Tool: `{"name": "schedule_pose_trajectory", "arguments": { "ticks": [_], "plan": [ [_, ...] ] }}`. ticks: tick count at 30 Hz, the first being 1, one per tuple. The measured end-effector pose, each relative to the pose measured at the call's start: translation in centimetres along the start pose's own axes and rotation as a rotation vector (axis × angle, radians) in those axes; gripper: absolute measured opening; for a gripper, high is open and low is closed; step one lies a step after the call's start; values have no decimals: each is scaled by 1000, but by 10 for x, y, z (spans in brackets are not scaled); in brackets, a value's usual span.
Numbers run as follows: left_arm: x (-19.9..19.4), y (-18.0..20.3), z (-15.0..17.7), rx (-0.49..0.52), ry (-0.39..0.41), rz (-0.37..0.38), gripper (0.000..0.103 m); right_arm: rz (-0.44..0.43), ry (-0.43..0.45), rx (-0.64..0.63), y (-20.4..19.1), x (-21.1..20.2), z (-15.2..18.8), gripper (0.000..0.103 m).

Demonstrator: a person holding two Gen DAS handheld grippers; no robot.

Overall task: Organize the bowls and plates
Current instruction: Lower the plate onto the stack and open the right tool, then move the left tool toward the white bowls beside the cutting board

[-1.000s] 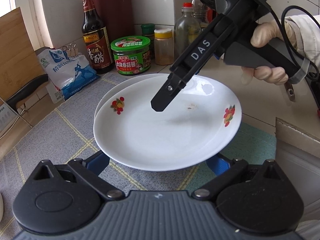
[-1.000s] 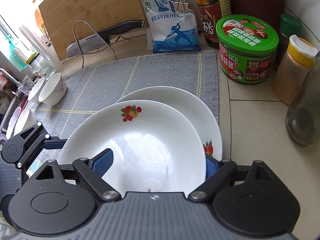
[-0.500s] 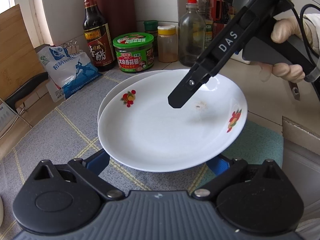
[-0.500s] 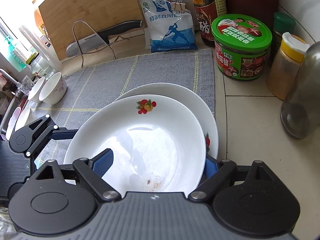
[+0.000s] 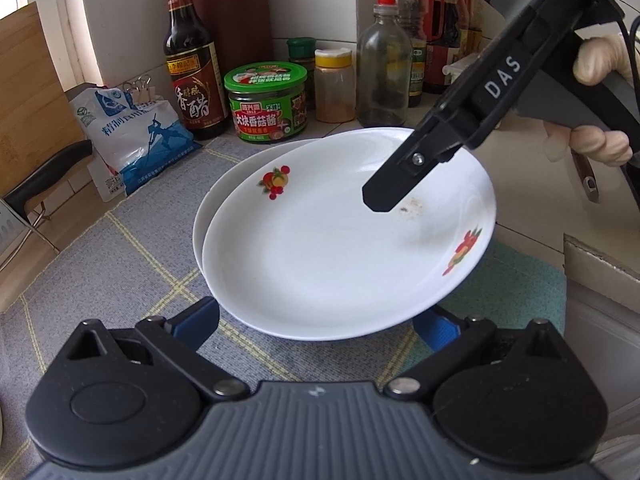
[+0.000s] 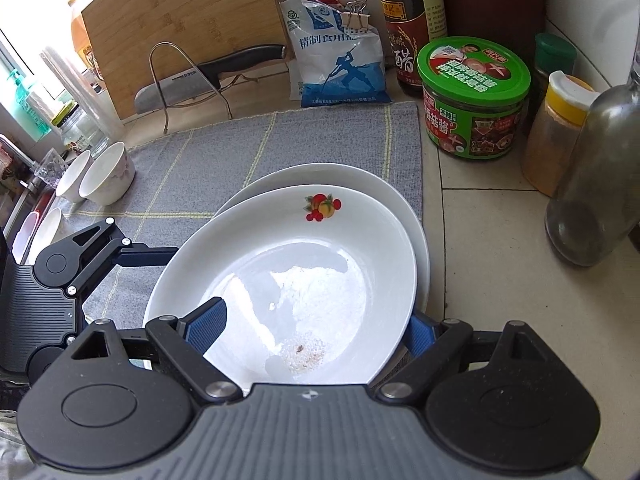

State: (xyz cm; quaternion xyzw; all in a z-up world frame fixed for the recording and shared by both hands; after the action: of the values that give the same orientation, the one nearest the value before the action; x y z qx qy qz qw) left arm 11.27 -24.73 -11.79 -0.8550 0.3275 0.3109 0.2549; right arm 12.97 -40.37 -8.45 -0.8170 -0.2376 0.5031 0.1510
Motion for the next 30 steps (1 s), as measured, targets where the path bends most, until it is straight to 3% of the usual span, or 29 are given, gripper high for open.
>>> {"name": "schedule_pose_trajectory", "arguments": {
  "ticks": [21, 25, 30],
  "plan": [
    [-3, 5, 0, -15, 1, -23, 102, 68, -54, -35, -8, -5, 19, 94],
    [-8, 4, 0, -35, 14, -33, 102, 61, -17, -64, -18, -12, 21, 102],
    [-26, -7, 1, -97, 34, -80, 102, 107, 67, -139, -38, -24, 21, 103]
  ]
}}
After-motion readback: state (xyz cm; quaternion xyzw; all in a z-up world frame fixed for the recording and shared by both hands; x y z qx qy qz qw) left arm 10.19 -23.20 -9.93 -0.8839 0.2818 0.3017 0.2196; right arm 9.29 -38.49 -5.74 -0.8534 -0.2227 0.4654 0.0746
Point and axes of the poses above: each gripper's, at about its wrist camera, not at the fingertips, and x roughly the way its jaws point, y to its right, z to its underside, the point moved 4 cm from there along x, roughly the way its jaws point, and after that the axes turned 13 degrees about -z, right-handed, at the moved point
